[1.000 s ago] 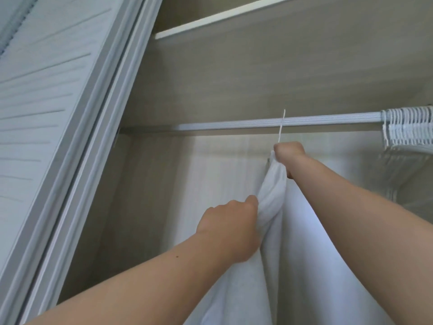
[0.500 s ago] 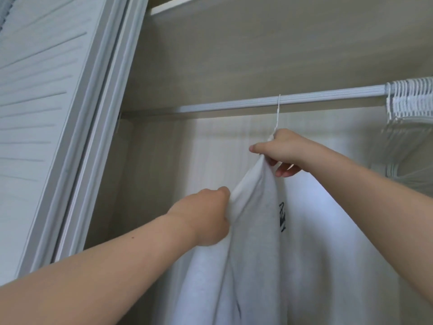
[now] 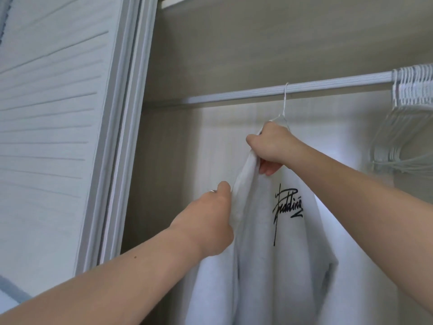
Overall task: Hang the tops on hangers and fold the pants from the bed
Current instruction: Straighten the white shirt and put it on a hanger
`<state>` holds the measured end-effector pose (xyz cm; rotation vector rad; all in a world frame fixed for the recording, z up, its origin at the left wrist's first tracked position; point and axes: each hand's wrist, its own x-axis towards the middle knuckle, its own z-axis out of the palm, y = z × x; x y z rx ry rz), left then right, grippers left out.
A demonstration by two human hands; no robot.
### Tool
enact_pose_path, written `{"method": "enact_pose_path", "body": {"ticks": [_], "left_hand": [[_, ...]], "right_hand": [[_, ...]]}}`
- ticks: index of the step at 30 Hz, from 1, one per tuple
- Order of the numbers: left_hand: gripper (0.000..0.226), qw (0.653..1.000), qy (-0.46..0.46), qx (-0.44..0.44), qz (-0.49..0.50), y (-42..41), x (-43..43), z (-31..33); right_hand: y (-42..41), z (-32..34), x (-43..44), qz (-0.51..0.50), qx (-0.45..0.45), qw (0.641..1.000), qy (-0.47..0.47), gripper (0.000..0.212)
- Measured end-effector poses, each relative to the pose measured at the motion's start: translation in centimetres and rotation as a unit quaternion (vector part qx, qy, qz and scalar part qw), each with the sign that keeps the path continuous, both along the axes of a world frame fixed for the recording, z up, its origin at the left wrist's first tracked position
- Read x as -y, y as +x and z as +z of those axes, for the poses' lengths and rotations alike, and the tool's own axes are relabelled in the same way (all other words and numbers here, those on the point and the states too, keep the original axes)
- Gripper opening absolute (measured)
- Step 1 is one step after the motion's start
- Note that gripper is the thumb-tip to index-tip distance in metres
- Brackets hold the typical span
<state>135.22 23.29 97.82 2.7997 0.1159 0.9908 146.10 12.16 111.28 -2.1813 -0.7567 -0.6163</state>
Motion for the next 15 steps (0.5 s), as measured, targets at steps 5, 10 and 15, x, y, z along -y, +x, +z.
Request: {"method": "enact_pose_path", "body": {"ticks": [5, 10, 15], "left_hand": [[0.023, 1.0, 0.004, -0.007, -0.001, -1.8, -1.4, 0.4], [0.024, 0.999, 0.021, -0.005, 0.033, -3.1, -3.1, -0.1], [0.031, 0.997, 0.03, -0.021, 0.067, -2.9, -5.5, -0.3]], "right_hand": [[-0.3, 0.1, -2.2, 0.035, -0.018, 0.999, 0.029, 0.026], [0.1, -0.1, -5.0, 0.074, -0.015, 0.997, 0.031, 0.024], [1.3, -0.7, -8.6, 0.106, 0.018, 0.994, 0.02, 0.016]]}}
